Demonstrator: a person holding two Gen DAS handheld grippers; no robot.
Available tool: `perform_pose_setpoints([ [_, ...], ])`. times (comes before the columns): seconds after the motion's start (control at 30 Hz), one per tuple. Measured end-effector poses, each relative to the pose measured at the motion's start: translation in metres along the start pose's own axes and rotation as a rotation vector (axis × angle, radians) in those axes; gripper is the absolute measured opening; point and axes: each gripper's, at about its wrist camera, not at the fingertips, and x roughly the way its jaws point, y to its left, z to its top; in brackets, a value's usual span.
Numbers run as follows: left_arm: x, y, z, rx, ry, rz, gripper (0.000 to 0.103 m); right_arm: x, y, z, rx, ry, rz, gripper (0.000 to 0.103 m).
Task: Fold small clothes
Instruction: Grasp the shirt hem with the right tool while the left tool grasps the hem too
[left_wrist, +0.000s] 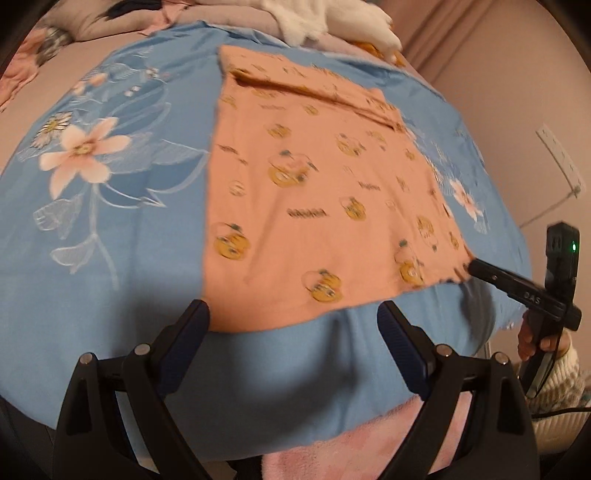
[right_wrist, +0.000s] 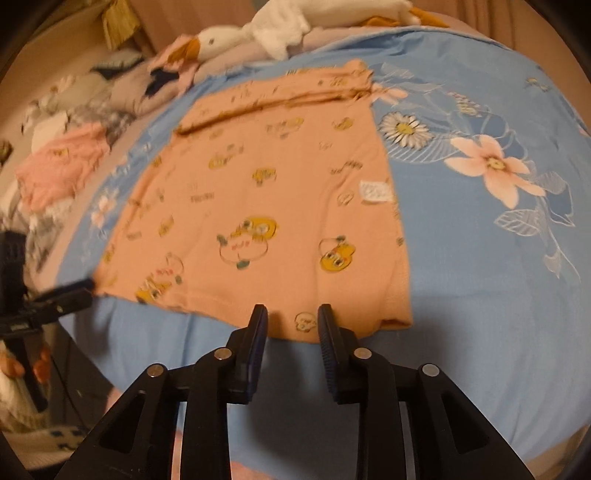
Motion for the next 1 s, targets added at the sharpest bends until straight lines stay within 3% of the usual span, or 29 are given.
perform_pose_setpoints([
  [0.03,-0.002,0.004,0.003,-0.018,-0.011,0.006,0.092,-0.002,-0.003,0.002,0.014,-0.009,0.0,0.044],
  [0.1,-0.003,0.013,0.009,-0.061,-0.027,0.004,0.092,-0.003,-0.012,0.005,0.058,-0.016,-0.016,0.048],
  [0.27,0.006,0.028,0.022,-0.131,-0.025,-0.01,0.092,-0.001,-0.042,0.012,0.181,-0.037,-0.031,0.048],
  [0.37,0.015,0.026,0.023,-0.139,-0.002,-0.067,0.091,0.009,-0.054,0.01,0.255,-0.006,0.014,0.048],
  [1.0,0.025,0.032,0.029,-0.145,0.025,-0.175,0.091,0.018,-0.08,0.015,0.333,0.035,0.183,0.048],
])
